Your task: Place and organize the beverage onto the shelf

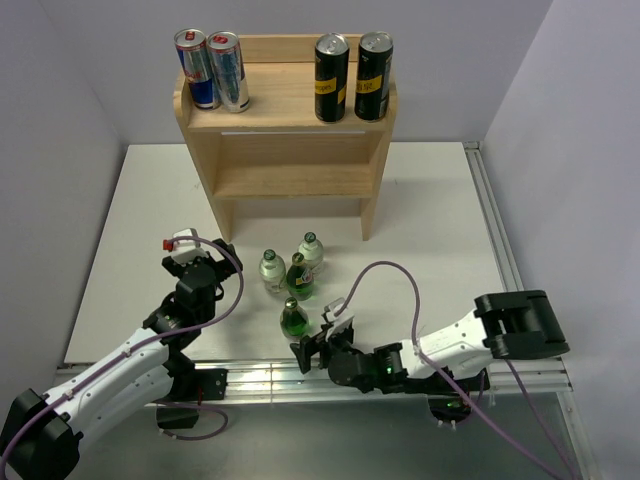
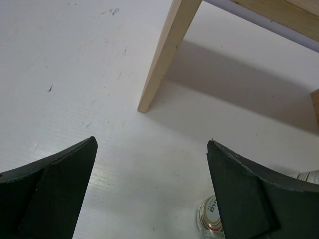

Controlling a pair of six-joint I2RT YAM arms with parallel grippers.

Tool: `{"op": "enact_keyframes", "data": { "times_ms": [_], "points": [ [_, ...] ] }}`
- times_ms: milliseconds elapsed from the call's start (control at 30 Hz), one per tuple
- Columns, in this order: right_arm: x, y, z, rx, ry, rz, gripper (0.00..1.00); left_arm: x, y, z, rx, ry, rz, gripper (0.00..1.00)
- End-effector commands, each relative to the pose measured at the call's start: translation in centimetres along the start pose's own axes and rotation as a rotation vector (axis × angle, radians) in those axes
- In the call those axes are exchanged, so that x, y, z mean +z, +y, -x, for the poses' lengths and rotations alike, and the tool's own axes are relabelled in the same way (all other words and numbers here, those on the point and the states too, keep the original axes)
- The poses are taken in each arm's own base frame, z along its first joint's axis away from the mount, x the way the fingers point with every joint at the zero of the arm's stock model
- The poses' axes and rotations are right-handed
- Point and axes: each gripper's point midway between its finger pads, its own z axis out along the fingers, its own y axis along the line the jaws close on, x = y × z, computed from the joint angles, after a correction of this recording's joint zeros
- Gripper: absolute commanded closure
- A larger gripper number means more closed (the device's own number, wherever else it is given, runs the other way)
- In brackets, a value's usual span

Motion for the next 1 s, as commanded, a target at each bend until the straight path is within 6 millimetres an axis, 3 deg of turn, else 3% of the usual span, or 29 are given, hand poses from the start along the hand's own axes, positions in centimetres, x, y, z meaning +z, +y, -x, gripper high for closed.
{"op": "enact_keyframes", "data": {
  "times_ms": [0, 233, 433, 767, 967],
  "points": [
    [1.8, 1.8, 2.0, 0.121, -0.060, 0.052, 0.00, 0.1, -0.8, 0.9, -0.026, -0.020, -0.023, 0.01],
    [4.3, 1.0, 2.4, 0.077, -0.074, 0.050, 0.00, 0.1, -0.8, 0.9, -0.024, -0.020, -0.024, 0.01],
    [6.2, 2.1, 2.9, 0.061, -0.085, 0.053, 0.00, 0.1, -0.8, 0.7, -0.020, -0.015, -0.023, 0.01],
    [7.4, 2.3, 2.2, 0.045, -0.089, 0.026, 0.00, 0.1, -0.9, 0.7, -0.018, -0.015, -0.023, 0.01],
    [8.0, 0.9, 1.8, 0.042, -0.117, -0.048, 0.01, 0.0, -0.9, 0.9, -0.026, -0.020, -0.030, 0.01]
  ]
}}
